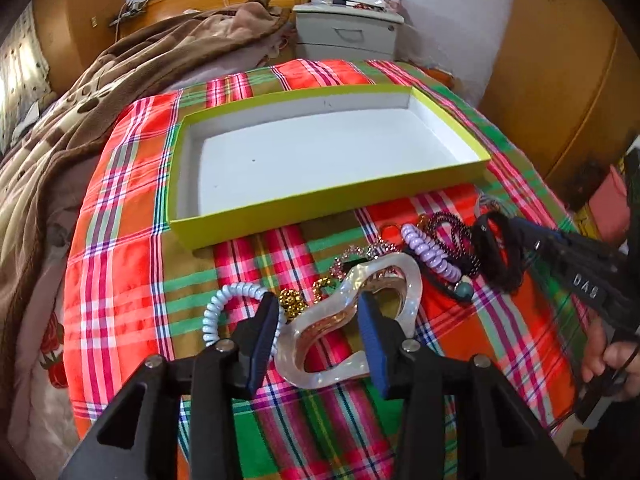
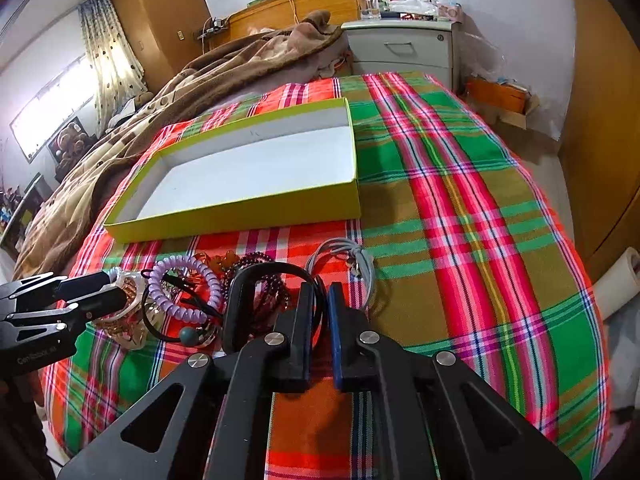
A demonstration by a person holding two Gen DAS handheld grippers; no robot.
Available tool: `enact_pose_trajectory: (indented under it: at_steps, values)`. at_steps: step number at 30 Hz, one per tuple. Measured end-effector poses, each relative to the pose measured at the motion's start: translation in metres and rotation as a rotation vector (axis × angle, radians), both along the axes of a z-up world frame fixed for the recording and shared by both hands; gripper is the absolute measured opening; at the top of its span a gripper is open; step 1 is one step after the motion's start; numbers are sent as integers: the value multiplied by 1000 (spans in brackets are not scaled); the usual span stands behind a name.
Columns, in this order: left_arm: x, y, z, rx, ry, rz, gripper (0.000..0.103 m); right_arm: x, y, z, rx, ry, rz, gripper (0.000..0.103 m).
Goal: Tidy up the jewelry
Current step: 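Grasp the clear claw clip with the left tool while the right grasps the black band, then drop the claw clip into the yellow box with the left tool while the right drops the band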
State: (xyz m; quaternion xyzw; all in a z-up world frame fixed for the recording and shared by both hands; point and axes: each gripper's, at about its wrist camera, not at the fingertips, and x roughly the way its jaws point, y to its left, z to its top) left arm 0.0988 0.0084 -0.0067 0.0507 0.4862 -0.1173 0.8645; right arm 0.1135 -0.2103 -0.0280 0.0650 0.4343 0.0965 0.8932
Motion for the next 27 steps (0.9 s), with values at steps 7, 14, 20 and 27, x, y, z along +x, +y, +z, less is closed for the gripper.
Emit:
enact_pose_trajectory:
  at_steps: [7,14,20,27]
  values:
    - [2,-7,-2,54,12,-55,31,-1,-5,0,57,6,12,7]
    - [-1,-14,-1,48,14,-74,18,-2,-9,4,70,-7,6,7]
    - [-4,-10,7,8,-3,-54,11,-6,-12,8,84,-19,13,7]
    - [-11,-2,11,-27,-5,-22,11,-11,-16,17,95,-42,9,7]
